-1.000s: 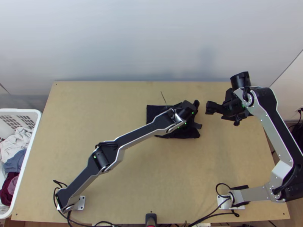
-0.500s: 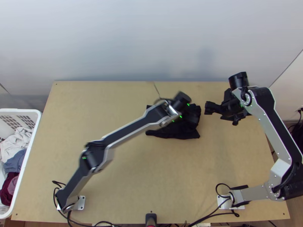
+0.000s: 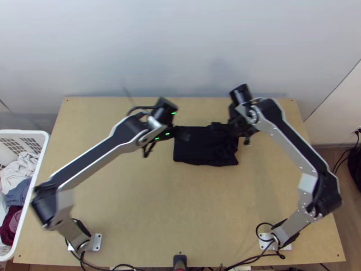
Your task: Fold the t-shirt
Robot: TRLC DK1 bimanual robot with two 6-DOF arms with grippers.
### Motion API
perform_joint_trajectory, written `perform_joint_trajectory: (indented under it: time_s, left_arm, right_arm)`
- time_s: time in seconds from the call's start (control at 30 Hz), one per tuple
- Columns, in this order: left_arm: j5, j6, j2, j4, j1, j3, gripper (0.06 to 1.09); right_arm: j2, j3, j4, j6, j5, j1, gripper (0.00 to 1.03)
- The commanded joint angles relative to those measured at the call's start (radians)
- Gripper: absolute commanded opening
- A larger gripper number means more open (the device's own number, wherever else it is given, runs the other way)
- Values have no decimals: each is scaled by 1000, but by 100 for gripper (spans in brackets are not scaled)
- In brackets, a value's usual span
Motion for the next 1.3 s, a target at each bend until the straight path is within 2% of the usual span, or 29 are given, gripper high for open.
perform_joint_trajectory:
  time_s: [0.0,0.3,0.73,1.27]
  left_arm:
    - [-17,-24,-207,7,71,-251,104]
    - [-17,-7,-334,5,233,-384,104]
    - [-17,24,-518,47,472,-592,104]
    - [-17,31,-583,64,542,-694,104]
  right_arm:
    - [90,34,67,-25,109,129,99]
    - [259,-22,174,-22,198,227,99]
    - [345,-154,268,-20,264,224,99]
    - [337,-149,281,-20,265,-87,99]
